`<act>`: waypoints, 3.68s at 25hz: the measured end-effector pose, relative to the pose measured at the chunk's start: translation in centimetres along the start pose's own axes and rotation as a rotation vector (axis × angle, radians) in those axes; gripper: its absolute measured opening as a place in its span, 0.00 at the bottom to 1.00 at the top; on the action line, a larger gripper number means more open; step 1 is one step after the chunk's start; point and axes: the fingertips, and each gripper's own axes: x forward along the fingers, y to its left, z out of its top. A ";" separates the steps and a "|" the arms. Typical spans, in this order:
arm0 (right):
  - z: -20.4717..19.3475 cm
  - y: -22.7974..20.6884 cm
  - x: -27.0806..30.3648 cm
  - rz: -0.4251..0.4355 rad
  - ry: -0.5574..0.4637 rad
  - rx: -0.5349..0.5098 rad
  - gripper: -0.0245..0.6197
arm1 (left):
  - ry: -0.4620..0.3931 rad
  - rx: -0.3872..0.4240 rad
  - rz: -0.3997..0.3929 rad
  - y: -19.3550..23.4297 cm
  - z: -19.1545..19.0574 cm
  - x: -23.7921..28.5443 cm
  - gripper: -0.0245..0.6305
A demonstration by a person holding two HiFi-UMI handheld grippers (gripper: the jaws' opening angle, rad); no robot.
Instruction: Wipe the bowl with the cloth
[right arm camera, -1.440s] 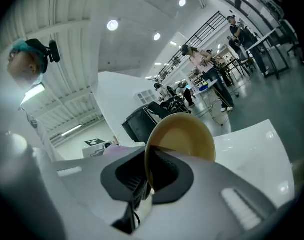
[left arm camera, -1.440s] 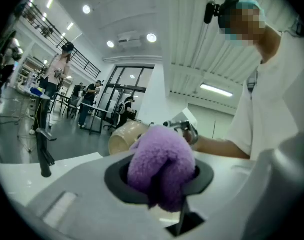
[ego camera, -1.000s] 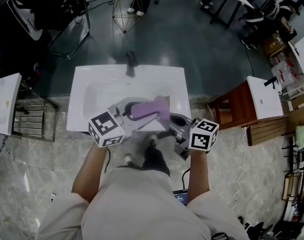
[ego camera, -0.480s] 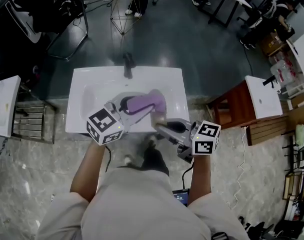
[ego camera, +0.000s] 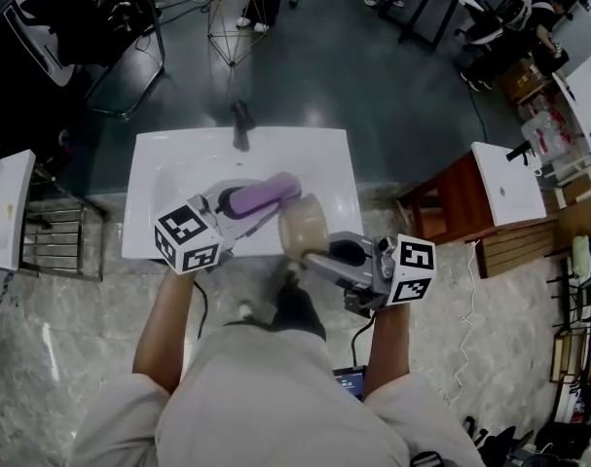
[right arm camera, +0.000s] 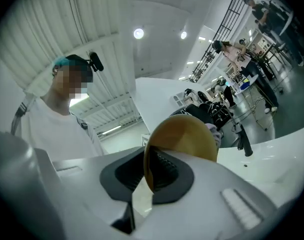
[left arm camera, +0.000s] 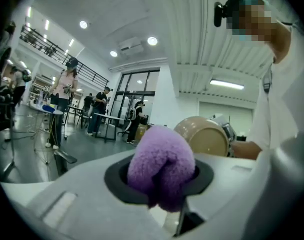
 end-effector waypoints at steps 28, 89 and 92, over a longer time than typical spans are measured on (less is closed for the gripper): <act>-0.8 -9.8 -0.2 -0.489 -0.016 0.052 0.06 | -0.008 -0.121 -0.168 -5.8 -2.3 -0.5 0.22; -1.5 -9.4 5.2 -0.364 0.144 0.020 0.06 | -0.058 -0.003 -0.089 -3.2 -4.0 -5.0 0.22; -2.6 -9.8 4.6 -0.377 0.171 0.057 0.06 | -0.054 0.038 -0.045 -2.2 -3.2 -5.7 0.22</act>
